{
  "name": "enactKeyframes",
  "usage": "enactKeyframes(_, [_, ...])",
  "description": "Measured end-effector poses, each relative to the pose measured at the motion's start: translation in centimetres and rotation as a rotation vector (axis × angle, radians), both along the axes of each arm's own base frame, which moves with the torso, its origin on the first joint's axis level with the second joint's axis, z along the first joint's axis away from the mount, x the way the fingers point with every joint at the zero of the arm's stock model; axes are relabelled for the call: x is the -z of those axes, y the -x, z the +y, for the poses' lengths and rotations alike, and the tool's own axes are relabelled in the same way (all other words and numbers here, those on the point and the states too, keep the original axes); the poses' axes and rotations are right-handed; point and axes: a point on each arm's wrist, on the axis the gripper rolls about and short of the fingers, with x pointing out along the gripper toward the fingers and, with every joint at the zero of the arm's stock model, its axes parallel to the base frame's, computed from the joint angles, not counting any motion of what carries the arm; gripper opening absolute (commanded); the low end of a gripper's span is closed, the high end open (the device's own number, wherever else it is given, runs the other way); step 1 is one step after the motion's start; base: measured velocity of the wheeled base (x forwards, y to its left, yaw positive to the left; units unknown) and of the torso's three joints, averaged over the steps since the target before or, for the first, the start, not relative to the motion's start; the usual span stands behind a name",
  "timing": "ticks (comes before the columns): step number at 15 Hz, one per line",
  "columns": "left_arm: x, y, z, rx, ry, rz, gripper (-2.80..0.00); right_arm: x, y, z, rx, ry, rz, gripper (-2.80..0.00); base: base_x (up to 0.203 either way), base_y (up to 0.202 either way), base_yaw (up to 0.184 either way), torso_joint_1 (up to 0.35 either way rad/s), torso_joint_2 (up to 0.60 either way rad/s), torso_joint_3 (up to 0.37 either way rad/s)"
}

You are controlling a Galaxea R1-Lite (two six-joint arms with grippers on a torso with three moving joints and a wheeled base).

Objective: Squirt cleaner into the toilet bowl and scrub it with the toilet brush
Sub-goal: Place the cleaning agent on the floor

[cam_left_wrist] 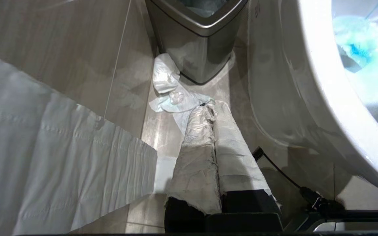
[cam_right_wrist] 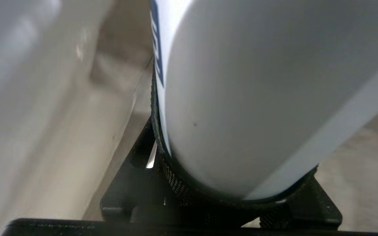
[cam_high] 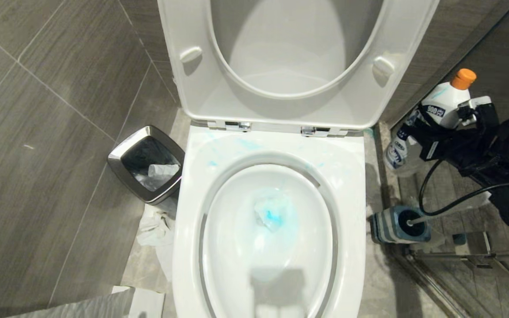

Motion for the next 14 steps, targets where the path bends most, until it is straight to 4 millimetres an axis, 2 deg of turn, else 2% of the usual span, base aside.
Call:
enactKeyframes(7, [0.0,0.0,0.0,0.000,0.005,-0.002,-2.80,3.1,-4.4,0.2,-0.051,0.019,-0.013,-2.80,0.000,0.000,0.000,0.001,0.00,-0.195])
enactKeyframes(14, [0.0,0.0,0.0,0.000,0.006,-0.001,-2.80,4.6,-8.4,1.0,-0.059,0.026,-0.093,-2.80,0.000,0.000,0.000,0.005,0.00,-0.187])
